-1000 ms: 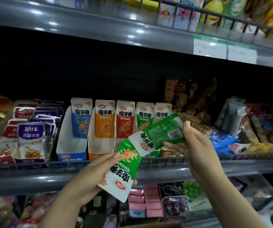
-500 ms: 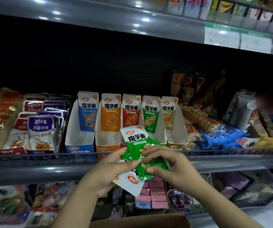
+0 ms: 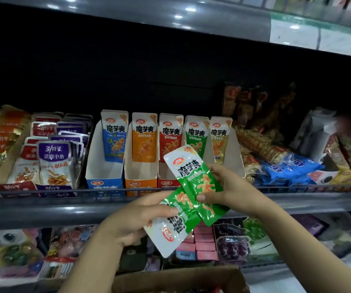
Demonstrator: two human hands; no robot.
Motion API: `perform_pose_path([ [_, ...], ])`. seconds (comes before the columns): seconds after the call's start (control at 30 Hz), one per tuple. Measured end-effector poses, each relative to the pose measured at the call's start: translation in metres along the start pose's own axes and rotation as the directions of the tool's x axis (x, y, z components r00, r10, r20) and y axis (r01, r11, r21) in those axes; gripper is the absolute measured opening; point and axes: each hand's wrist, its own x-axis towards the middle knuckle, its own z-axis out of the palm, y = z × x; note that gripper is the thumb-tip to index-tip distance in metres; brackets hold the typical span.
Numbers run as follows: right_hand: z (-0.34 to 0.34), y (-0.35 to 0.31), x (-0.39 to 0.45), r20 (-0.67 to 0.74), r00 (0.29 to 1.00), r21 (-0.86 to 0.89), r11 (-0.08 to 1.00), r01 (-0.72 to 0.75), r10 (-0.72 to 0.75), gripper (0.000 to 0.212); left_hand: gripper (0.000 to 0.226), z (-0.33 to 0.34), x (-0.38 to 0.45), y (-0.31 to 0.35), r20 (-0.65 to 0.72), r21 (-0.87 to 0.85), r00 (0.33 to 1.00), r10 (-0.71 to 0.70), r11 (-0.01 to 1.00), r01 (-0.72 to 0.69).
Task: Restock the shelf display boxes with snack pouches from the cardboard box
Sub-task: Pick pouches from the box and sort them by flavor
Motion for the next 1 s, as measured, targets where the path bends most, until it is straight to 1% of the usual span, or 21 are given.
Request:
perform_pose_path([
  [0.07,-0.004,0.000,-0.001,-0.069,0.998,0.053,0.999,-0.008,0.012,0.054,0.032,-0.002,0.002,0.000,-0.041,-0.117,0.999,0.025,0.993,-0.030],
  [0.1,-0.007,0.001,-0.001,-0.103,0.995,0.071,0.997,-0.006,0.013,0.054,0.031,-0.002,0.003,0.002,-0.073,-0.145,0.996,0.044,0.988,-0.054],
  [0.13,-0.009,0.001,-0.002,-0.122,0.992,0.092,0.996,-0.002,0.013,0.055,0.035,-0.001,0.005,0.002,-0.098,-0.165,0.993,0.063,0.983,-0.079],
  [0.17,-0.012,0.002,-0.002,-0.121,0.993,0.117,0.993,-0.004,0.018,0.056,0.043,0.000,0.006,0.003,-0.124,-0.191,0.990,0.074,0.977,-0.097],
  [0.2,-0.013,0.003,-0.003,-0.106,0.994,0.137,0.991,-0.009,0.024,0.058,0.044,0.002,0.006,0.004,-0.152,-0.223,0.985,0.084,0.968,-0.117],
  [0.23,-0.013,0.003,-0.003,-0.091,0.995,0.125,0.992,-0.019,0.030,0.064,0.040,0.002,0.006,0.003,-0.186,-0.255,0.978,0.093,0.957,-0.139],
  [0.3,-0.013,0.004,-0.004,-0.072,0.997,0.037,0.999,-0.028,0.031,0.080,0.032,0.005,0.007,0.004,-0.225,-0.299,0.967,0.122,0.935,-0.188],
  [0.33,-0.011,0.004,-0.004,-0.055,0.998,0.007,1.000,-0.027,0.027,0.081,0.031,0.007,0.007,0.004,-0.231,-0.312,0.962,0.145,0.926,-0.214],
  [0.37,-0.009,0.003,-0.005,-0.028,0.999,-0.009,1.000,-0.019,0.019,0.075,0.031,0.009,0.008,0.003,-0.239,-0.315,0.956,0.168,0.918,-0.241],
  [0.4,-0.005,0.003,-0.005,-0.001,1.000,-0.022,1.000,-0.004,0.004,0.065,0.032,0.012,0.008,0.002,-0.245,-0.297,0.950,0.196,0.917,-0.266],
  [0.47,0.004,0.002,-0.005,0.013,1.000,-0.084,0.996,0.027,-0.026,0.044,0.036,0.020,0.008,0.000,-0.266,-0.204,0.933,0.240,0.932,-0.298],
  [0.5,0.009,0.002,-0.004,0.005,0.999,-0.124,0.991,0.045,-0.045,0.041,0.038,0.023,0.008,-0.001,-0.278,-0.159,0.925,0.259,0.937,-0.310],
  [0.63,0.022,0.001,-0.002,0.011,0.992,-0.200,0.972,0.124,-0.125,0.055,0.033,0.028,0.009,-0.004,-0.337,-0.043,0.892,0.301,0.942,-0.334],
  [0.73,0.020,-0.003,-0.003,0.068,0.988,-0.235,0.961,0.148,-0.135,0.053,0.034,0.024,0.009,-0.004,-0.378,0.020,0.872,0.311,0.944,-0.329],
  [0.77,0.018,-0.006,-0.003,0.099,0.986,-0.188,0.970,0.154,-0.137,0.049,0.034,0.023,0.009,-0.003,-0.381,0.042,0.867,0.322,0.943,-0.331],
  [0.8,0.016,-0.009,-0.002,0.116,0.983,-0.096,0.984,0.151,-0.139,0.044,0.034,0.022,0.009,-0.003,-0.373,0.067,0.864,0.337,0.939,-0.338],
  [0.83,0.015,-0.011,-0.001,0.106,0.984,0.020,0.990,0.143,-0.144,0.040,0.035,0.022,0.008,-0.002,-0.360,0.099,0.863,0.354,0.934,-0.342],
  [0.9,0.009,-0.015,0.004,0.026,0.992,0.197,0.974,0.116,-0.124,0.033,0.039,0.024,0.010,-0.001,-0.336,0.186,0.859,0.386,0.921,-0.341],
  [0.97,0.003,-0.018,0.011,-0.023,0.995,0.272,0.957,0.102,-0.100,0.027,0.041,0.025,0.013,-0.004,-0.336,0.264,0.846,0.415,0.903,-0.338],
  [1.0,0.000,-0.019,0.014,-0.022,0.995,0.278,0.956,0.095,-0.093,0.029,0.042,0.026,0.015,-0.006,-0.344,0.292,0.833,0.432,0.893,-0.343],
])
